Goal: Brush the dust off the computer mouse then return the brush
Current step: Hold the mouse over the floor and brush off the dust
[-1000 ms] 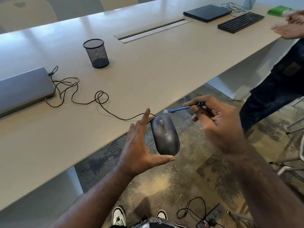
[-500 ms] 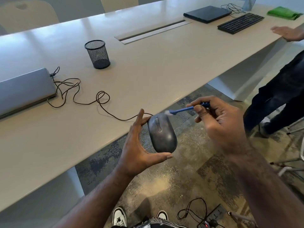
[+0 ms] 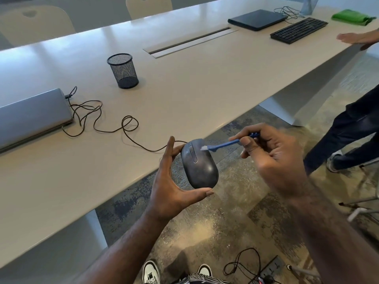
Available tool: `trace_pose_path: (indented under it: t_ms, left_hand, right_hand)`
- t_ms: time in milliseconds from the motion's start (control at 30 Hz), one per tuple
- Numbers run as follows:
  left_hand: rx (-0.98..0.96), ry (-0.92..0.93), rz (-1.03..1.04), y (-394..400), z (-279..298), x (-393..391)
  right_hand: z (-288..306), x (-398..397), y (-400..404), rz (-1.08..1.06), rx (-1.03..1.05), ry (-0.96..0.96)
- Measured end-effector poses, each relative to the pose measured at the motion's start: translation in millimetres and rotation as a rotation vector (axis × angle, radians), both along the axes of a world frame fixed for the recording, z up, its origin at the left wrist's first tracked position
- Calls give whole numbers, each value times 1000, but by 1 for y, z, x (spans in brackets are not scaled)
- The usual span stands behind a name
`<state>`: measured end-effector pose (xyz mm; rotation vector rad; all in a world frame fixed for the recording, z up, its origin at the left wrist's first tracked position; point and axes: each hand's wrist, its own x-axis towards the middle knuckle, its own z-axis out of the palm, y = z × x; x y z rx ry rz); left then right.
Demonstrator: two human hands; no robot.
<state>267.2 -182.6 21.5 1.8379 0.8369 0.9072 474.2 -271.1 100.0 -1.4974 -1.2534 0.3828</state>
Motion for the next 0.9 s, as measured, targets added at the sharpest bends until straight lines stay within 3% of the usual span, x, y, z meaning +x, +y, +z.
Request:
trace_pose_path:
  t_ms: [300, 500, 667, 900]
  left_hand:
    - [18, 108, 69, 4, 4, -5]
    - [210, 354, 69, -1, 13, 4]
    - [269, 465, 44, -5, 21, 10]
    - [332, 556, 35, -7, 30, 11]
  right_hand:
    - [-3, 4, -25, 197, 48, -184]
    - [2, 11, -19, 32, 152, -198]
    - [-11, 6, -17, 146, 50, -398]
    - [-4, -1, -11, 126, 160, -404]
